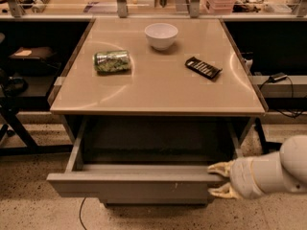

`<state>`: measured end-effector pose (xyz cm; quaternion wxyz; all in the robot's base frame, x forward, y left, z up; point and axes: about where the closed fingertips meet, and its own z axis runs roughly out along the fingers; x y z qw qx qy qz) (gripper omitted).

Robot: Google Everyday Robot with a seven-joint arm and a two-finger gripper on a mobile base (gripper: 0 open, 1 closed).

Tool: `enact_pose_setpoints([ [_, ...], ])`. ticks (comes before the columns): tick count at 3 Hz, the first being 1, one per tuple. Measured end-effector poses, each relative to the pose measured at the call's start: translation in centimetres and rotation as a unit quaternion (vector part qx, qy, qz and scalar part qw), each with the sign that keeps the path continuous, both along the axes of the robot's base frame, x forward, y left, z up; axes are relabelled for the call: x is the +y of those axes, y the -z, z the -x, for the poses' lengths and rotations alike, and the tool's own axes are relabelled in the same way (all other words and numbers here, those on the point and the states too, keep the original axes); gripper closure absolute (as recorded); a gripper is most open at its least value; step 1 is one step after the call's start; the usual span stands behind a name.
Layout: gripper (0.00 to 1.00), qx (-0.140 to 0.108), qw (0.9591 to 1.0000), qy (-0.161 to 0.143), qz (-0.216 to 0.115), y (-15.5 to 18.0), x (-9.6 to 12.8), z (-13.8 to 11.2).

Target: Open top drawer

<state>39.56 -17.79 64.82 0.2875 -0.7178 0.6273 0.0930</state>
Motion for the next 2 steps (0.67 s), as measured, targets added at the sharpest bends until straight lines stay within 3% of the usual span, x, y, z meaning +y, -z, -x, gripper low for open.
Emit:
enact_pose_setpoints([
  [1, 0.91, 0.000, 1.0000, -0.002, 0.000, -0.09, -0.06, 0.63],
  [2, 0.73, 0.000, 1.0000, -0.002, 0.000, -0.09, -0.06, 0.63],
])
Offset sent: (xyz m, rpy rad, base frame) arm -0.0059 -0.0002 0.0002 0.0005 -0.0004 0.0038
